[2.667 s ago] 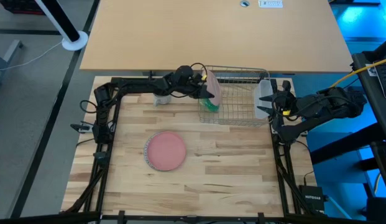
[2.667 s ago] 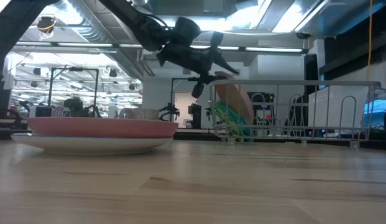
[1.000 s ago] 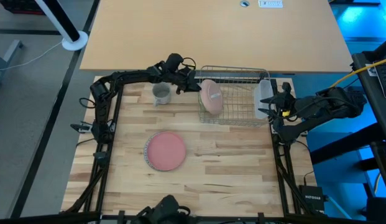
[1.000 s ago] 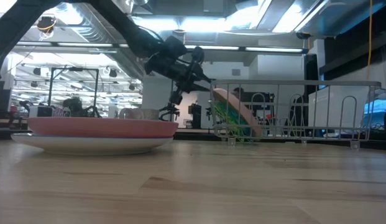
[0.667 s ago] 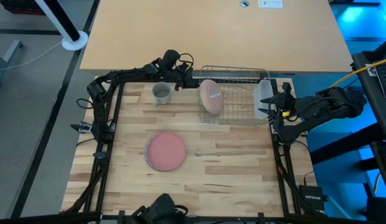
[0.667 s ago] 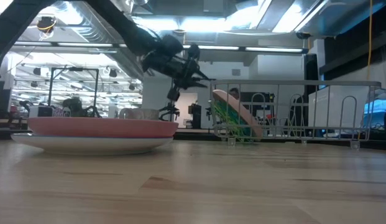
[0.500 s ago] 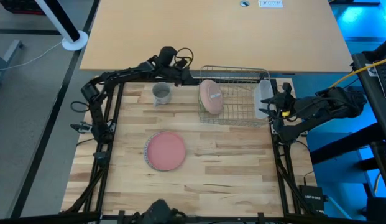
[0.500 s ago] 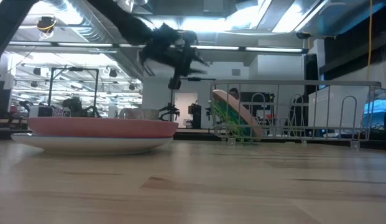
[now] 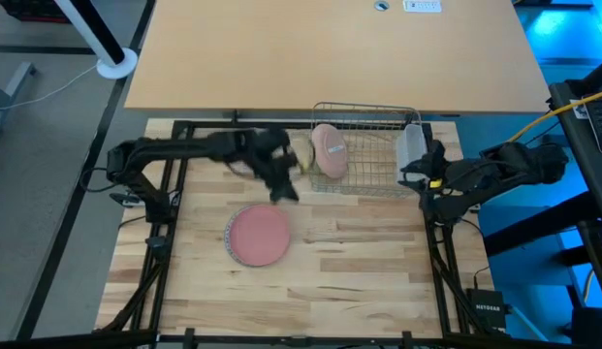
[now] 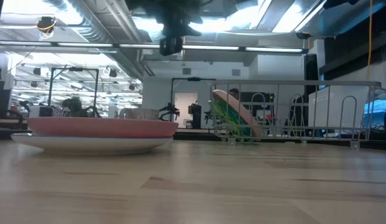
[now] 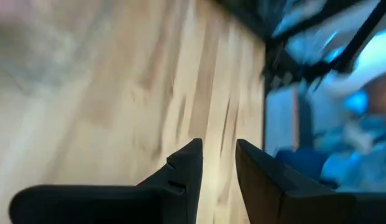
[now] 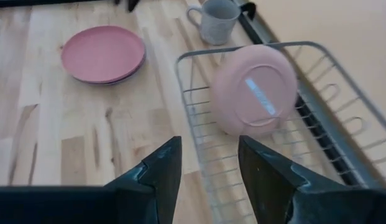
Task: Sort dishes
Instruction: Put the pink plate into the dish rack
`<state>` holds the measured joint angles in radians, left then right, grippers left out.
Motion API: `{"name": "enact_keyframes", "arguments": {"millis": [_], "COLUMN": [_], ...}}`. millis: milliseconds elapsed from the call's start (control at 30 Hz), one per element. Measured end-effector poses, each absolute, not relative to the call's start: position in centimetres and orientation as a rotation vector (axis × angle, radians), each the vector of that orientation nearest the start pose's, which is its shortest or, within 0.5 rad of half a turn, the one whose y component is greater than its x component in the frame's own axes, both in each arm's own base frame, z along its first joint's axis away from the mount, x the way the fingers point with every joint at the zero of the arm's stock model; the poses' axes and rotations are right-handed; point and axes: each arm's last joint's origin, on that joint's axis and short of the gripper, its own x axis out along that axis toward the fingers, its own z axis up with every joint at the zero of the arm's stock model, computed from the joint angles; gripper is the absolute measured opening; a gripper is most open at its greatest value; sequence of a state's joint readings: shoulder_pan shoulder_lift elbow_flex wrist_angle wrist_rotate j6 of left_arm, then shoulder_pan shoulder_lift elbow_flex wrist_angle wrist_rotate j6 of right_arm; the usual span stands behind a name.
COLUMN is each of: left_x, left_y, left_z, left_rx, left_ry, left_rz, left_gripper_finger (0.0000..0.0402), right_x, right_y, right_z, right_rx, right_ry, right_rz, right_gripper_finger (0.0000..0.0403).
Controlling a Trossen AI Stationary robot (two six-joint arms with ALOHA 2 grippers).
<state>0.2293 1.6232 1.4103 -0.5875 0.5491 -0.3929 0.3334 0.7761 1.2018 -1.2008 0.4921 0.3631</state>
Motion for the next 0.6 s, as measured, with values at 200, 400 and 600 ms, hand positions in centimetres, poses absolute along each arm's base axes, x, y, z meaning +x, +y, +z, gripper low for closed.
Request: {"name": "enact_keyframes", "arguments": {"millis": [200,400,600], "left_x": [34.7,33.9,32.7], "left_y": [-0.8,-5.6,-8.1], "left_z": [28.7,26.5,24.0], "left_rx": [-0.589,-0.530,-0.474], "left_ry": [1.031,1.164,1.199], "left_rz": [-0.123,-0.065,0.080], "left_gripper_finger": [0.0088,0.0088,0.0088], "right_x": [11.6,13.9,16.0], "right_y": [2.9,3.9,4.7], "right_z": [35.8,34.1,33.1], "right_rx": [0.083,0.116,0.135], "right_ry": [0.682,0.703,0.726], "right_rz": [-0.176,-0.095,-0.104], "right_gripper_finger": [0.0163,0.0163,0.0163]}}
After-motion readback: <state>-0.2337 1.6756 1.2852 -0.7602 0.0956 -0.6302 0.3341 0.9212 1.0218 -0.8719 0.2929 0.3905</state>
